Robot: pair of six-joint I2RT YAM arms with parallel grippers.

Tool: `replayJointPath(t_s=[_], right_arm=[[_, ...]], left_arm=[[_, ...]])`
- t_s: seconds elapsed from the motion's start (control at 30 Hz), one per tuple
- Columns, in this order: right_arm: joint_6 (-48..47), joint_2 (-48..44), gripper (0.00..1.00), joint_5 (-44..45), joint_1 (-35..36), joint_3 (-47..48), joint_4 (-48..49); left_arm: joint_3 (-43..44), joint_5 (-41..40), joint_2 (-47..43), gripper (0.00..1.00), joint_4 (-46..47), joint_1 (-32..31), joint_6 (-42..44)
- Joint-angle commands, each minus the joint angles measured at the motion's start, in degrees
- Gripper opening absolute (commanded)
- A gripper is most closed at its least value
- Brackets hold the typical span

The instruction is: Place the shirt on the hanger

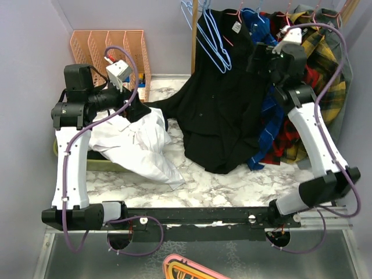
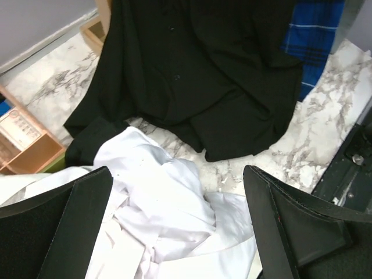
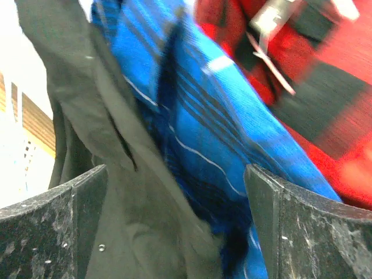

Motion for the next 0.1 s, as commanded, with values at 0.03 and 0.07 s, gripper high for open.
replayJointPath(t_s=[0.03, 0.07], right_arm=[[20.4, -7.8, 1.0, 18.4, 0.0, -5.7, -11.7], [23.7, -8.6, 1.0, 20.4, 0.6, -6.7, -15.2]], left_arm=[[0.2, -6.4, -0.8, 0.98, 0.0, 1.9, -1.2], [-0.2, -8.0, -1.1, 0.98, 0.2, 2.0, -1.4]])
